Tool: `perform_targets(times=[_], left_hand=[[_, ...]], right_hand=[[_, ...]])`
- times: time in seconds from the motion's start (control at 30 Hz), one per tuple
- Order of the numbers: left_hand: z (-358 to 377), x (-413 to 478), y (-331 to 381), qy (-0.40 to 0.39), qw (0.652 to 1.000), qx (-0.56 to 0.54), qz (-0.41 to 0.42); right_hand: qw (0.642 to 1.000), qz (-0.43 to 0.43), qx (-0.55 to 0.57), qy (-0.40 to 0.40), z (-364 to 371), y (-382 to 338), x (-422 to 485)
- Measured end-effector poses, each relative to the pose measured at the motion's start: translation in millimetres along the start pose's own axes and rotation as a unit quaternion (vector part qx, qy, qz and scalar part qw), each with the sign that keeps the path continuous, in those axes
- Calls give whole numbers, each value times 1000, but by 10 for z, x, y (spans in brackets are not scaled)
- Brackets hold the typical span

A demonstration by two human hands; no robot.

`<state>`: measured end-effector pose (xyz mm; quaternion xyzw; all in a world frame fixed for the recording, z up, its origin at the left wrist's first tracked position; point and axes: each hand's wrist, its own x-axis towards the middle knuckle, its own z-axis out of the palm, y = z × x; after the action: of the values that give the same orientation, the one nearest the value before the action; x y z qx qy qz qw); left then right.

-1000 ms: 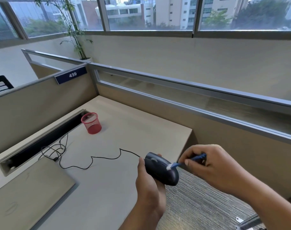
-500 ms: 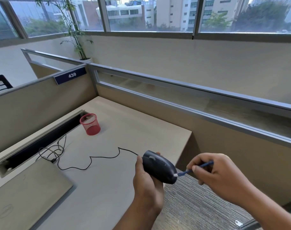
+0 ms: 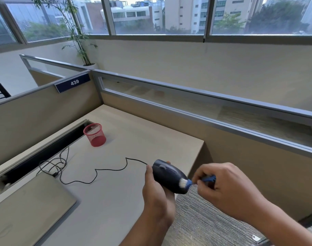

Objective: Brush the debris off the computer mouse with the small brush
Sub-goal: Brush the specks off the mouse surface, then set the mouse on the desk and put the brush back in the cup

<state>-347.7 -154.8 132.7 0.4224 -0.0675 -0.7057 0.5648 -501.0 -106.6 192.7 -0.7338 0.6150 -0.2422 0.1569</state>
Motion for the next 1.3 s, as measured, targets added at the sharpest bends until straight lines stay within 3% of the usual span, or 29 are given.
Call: perform_targets(times=[0.1, 0.27, 0.53, 0.73, 0.87, 1.17, 1.3], left_hand=[[-37, 28, 15, 4, 1000, -13, 9], [-15, 43, -36, 1, 1000, -21, 1], [-59, 54, 32, 11, 999, -45, -1], [-164, -52, 43, 8, 999, -38, -15], [-291, -133, 104, 18, 999, -43, -24], [-734, -333, 548, 8, 995, -60, -74], [-1043, -425, 848, -31, 992, -78, -91]], right_hand=[[999, 27, -13, -30, -45, 107, -96], [990, 12, 135, 37, -21, 49, -16], [999, 16, 8, -40, 1, 278, -133], [975, 34, 219, 26, 36, 259, -170], [974, 42, 212, 70, 262, 54, -131], [989, 42, 117, -84, 910, -655, 32], [991, 10, 96, -94, 1199, -1076, 102]])
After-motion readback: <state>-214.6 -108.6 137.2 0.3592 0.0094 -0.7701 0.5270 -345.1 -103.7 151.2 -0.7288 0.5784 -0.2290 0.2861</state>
